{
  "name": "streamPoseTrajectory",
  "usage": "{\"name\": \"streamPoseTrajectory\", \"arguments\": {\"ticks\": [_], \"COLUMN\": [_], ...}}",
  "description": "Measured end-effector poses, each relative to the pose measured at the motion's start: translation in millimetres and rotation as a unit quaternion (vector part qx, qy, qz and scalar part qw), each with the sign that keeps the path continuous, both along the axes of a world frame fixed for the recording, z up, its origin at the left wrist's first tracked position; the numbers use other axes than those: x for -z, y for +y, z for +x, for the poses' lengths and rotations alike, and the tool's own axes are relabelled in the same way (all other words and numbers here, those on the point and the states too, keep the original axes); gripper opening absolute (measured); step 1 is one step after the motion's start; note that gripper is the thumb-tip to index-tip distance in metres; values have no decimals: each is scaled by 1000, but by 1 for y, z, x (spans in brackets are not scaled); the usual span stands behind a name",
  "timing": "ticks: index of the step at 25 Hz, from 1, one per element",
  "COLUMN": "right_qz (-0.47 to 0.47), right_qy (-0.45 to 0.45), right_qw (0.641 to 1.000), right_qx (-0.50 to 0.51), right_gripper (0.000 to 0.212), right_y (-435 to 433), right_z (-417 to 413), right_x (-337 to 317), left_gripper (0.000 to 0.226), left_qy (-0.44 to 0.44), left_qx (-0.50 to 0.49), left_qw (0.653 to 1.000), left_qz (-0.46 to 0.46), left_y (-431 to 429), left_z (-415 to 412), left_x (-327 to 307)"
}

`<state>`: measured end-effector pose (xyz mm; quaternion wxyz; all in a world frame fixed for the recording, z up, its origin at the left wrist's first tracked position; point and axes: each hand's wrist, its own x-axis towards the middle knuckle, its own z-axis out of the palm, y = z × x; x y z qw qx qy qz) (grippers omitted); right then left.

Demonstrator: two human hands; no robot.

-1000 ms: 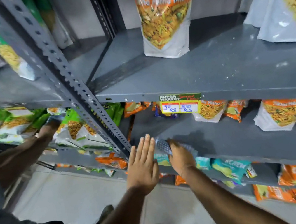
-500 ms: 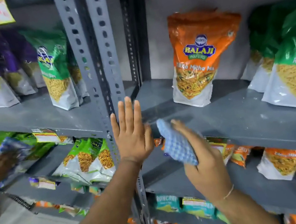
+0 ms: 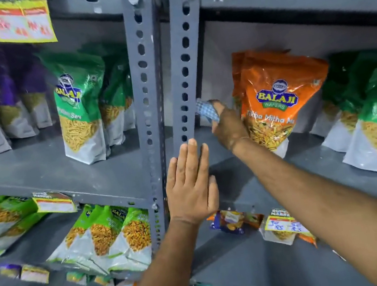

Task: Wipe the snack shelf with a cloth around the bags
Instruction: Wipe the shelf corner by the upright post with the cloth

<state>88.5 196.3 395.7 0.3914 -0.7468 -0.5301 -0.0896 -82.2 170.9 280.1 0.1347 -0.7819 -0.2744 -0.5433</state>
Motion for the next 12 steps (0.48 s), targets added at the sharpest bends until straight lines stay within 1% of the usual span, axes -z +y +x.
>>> {"name": "streamPoseTrajectory", "arguments": {"ticks": [1,2,4,6,8,10,11,12], "right_qz": [-5,-12,-46,-102,-137,-204,-247,-276], "right_qy": [-36,-49,-28,-8,25,80,95,89], "right_qw": [999,998,998,993,988,974,964,957], "right_qx": [17,25,31,55,70,49,34,20], "right_gripper": [44,46,38,29,26,32,42,51], "right_y": [18,31,62,90,112,121,119,118], "right_z": [9,14,31,47,61,63,59,56], "right_x": [6,8,17,27,38,49,53,55], "left_gripper": [73,72,71,71,71,72,72,72], "left_qy": [0,0,3,9,13,11,8,4], "left_qx": [3,5,5,-5,-17,-27,-30,-31], "left_qw": [1000,1000,1000,1000,1000,999,999,999], "left_qz": [5,7,7,11,22,34,38,39], "left_y": [0,0,0,2,6,9,11,12], "left_z": [0,0,1,1,2,3,4,5], "left_x": [0,1,1,2,3,3,2,2]}}
